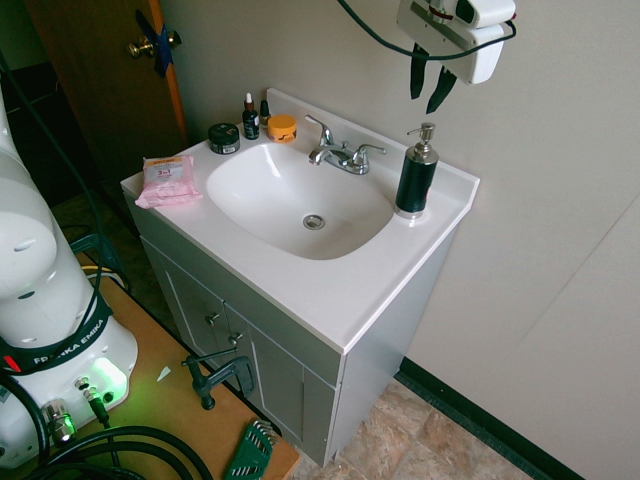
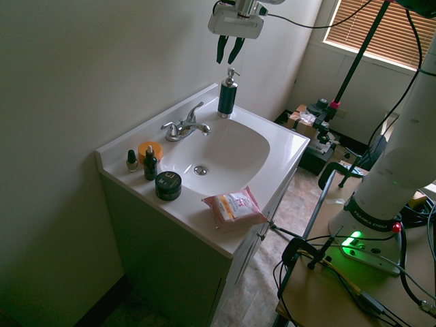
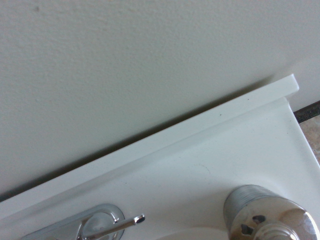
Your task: Sanitize yourself
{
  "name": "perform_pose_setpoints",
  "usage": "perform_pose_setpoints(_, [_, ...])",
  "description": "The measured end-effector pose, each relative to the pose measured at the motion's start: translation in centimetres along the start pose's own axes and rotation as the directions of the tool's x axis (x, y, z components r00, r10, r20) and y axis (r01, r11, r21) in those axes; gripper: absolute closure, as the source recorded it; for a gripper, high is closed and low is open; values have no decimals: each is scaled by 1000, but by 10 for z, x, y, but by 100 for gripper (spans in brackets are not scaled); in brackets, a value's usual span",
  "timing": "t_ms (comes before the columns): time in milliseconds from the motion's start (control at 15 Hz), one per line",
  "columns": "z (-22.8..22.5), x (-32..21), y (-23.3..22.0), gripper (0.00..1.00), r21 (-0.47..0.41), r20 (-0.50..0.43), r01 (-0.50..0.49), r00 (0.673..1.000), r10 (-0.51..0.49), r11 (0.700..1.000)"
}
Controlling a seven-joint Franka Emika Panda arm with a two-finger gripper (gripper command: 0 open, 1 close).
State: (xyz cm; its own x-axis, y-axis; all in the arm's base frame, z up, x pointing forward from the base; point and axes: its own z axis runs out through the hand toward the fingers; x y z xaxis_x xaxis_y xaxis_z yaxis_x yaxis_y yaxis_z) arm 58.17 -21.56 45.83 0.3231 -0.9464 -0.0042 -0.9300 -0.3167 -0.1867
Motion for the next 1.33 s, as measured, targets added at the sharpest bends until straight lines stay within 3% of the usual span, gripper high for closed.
perform_pose_setpoints(867, [17,5,36,100,-32,24,-18,1000,18,999])
perform_pose_setpoints(1333, [0,15,36,100,8,12,-22,1000,22,1000])
